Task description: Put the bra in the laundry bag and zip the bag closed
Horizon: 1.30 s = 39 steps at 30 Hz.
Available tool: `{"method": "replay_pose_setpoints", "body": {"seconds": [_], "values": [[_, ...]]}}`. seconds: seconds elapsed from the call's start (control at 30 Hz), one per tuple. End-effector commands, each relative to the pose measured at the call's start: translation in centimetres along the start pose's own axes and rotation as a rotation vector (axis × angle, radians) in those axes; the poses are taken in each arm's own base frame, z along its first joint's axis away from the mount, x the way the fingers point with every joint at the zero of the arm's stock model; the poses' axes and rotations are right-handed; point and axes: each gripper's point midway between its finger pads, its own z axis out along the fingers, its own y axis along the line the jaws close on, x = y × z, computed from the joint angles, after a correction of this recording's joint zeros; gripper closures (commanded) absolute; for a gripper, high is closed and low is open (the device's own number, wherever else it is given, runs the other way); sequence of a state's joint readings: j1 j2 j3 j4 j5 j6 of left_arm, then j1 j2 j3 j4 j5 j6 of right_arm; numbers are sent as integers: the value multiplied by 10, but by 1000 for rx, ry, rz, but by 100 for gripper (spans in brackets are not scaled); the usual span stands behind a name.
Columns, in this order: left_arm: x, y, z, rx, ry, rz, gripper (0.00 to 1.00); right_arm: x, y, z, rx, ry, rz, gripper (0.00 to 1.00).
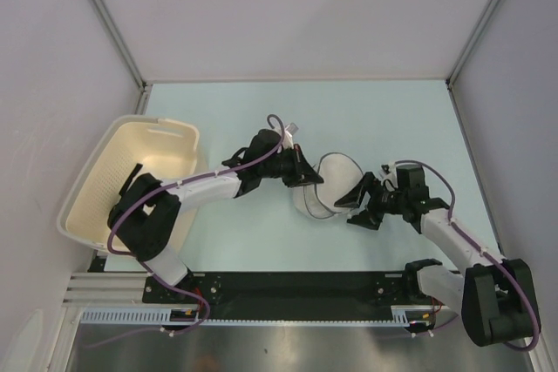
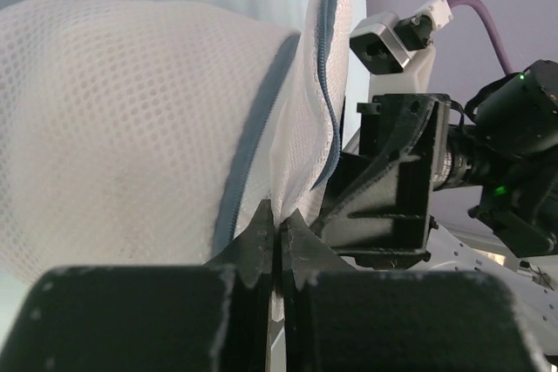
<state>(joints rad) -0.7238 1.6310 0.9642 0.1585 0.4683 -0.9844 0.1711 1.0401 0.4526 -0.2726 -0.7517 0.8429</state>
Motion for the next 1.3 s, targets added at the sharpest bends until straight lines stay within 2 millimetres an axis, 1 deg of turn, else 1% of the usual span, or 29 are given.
{"method": "replay_pose_setpoints", "body": {"seconds": [0.0,0.1,0.13,0.17,0.2,0.23,0.27,0.3,0.33,0.4,0.43,0.47,0.5,0.53,0.57,0.6,0.63,0.67,0.7,0.73,0.8,0.83,0.87,0.93,1.07,1.13,1.17,1.23,1.27], "values": [[-8,-13,-9,66,-19,-17,100,-14,17,8,-109,-39,-42,23],[-7,-5,-11,45,-14,-22,100,-19,16,12,-108,-47,-45,34],[-9,-4,-13,38,-20,-18,98,-19,16,12,-107,-47,-39,44],[-6,2,-14,10,-7,-13,95,-17,15,13,-105,-34,-29,48],[-6,4,-14,-6,-7,-3,86,-21,22,13,-128,-45,-46,52],[-10,0,-17,-7,-16,20,79,-21,24,13,-129,-43,-39,59],[-10,7,-20,-49,-16,54,70,-20,25,14,-127,-35,-31,63],[-14,6,-23,-68,-29,86,61,-20,26,14,-124,-30,-25,65],[-19,0,-28,-81,-41,124,57,-17,27,15,-107,-8,-8,69],[-28,2,-44,-161,-84,238,49,-14,27,16,-83,12,10,74],[-34,-3,-50,-184,-113,281,48,-13,29,15,-73,24,25,79],[-34,-4,-64,-220,-122,342,47,-10,30,16,-69,36,41,80],[-43,-1,-72,-276,-175,376,46,-9,30,15,-57,41,65,82],[-40,-6,-78,-291,-186,415,45,-11,34,15,-56,37,71,83],[-36,-3,-84,-319,-185,454,44,-11,37,15,-58,38,87,84],[-38,-12,-95,-322,-229,489,44,-10,37,14,-46,45,106,84],[-22,-14,-94,-315,-207,520,43,-11,38,14,-39,42,119,84],[-15,-17,-95,-305,-207,550,43,-13,43,13,-40,39,125,84],[-11,-24,-101,-295,-232,574,43,-11,42,13,-17,47,156,84],[12,-25,-94,-272,-188,610,43,-12,41,13,-3,40,172,84],[29,-35,-87,-208,-184,638,47,-13,45,12,16,32,223,84],[50,-33,-79,-177,-140,648,49,-13,46,11,21,17,238,84],[54,-41,-75,-139,-152,637,51,-15,48,10,19,4,254,83],[72,-39,-65,-130,-132,653,52,-17,50,10,24,-27,320,83],[80,-38,-46,-153,-142,676,52,-19,55,6,28,-80,387,83],[82,-42,-38,-152,-140,669,52,-20,53,6,35,-98,420,83],[84,-35,-29,-177,-128,658,52,-19,54,5,31,-102,423,83],[86,-41,-20,-180,-129,657,51,-20,52,5,35,-117,441,83],[86,-34,-14,-209,-131,659,51,-20,52,5,37,-121,453,83]]}}
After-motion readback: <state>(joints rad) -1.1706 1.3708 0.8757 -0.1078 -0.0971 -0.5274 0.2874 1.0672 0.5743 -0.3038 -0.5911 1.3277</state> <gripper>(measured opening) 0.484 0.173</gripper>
